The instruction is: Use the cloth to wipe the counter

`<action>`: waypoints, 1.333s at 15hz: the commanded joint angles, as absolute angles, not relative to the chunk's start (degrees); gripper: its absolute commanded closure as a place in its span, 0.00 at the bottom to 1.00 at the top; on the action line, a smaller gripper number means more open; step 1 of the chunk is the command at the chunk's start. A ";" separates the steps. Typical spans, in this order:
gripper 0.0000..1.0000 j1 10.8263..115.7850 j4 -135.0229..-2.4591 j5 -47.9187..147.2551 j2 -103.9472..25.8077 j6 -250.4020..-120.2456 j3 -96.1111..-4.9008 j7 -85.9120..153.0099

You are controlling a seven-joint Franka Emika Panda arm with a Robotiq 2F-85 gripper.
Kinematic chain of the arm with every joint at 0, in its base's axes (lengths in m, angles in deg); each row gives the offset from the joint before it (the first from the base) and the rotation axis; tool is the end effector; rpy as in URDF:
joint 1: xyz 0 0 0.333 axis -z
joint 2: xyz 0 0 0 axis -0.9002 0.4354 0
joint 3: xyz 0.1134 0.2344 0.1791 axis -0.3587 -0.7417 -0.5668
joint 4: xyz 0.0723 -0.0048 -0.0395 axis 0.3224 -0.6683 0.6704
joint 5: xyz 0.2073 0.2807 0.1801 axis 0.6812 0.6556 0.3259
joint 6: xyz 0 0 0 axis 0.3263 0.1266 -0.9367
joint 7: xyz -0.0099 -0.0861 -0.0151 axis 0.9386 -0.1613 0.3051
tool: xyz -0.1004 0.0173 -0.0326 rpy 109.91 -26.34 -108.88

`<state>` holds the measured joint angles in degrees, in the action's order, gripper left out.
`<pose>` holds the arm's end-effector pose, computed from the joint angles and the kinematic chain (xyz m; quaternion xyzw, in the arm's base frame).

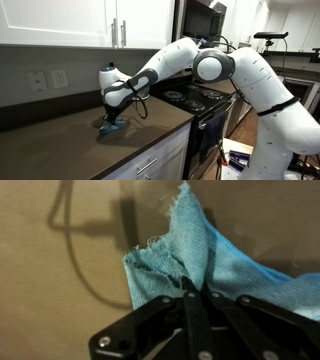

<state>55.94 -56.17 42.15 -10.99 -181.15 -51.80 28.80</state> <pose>0.7389 0.0751 0.2555 0.9943 0.0302 0.0632 0.0806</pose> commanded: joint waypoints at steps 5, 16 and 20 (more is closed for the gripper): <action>0.97 64.62 -54.26 55.29 -8.87 -181.99 -53.75 28.02; 0.97 71.31 -55.11 63.13 -10.70 -183.60 -50.19 24.82; 0.97 68.89 -55.11 58.56 -10.97 -181.59 -44.95 18.97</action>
<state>70.94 -55.27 61.99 -10.55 -182.61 -48.18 24.04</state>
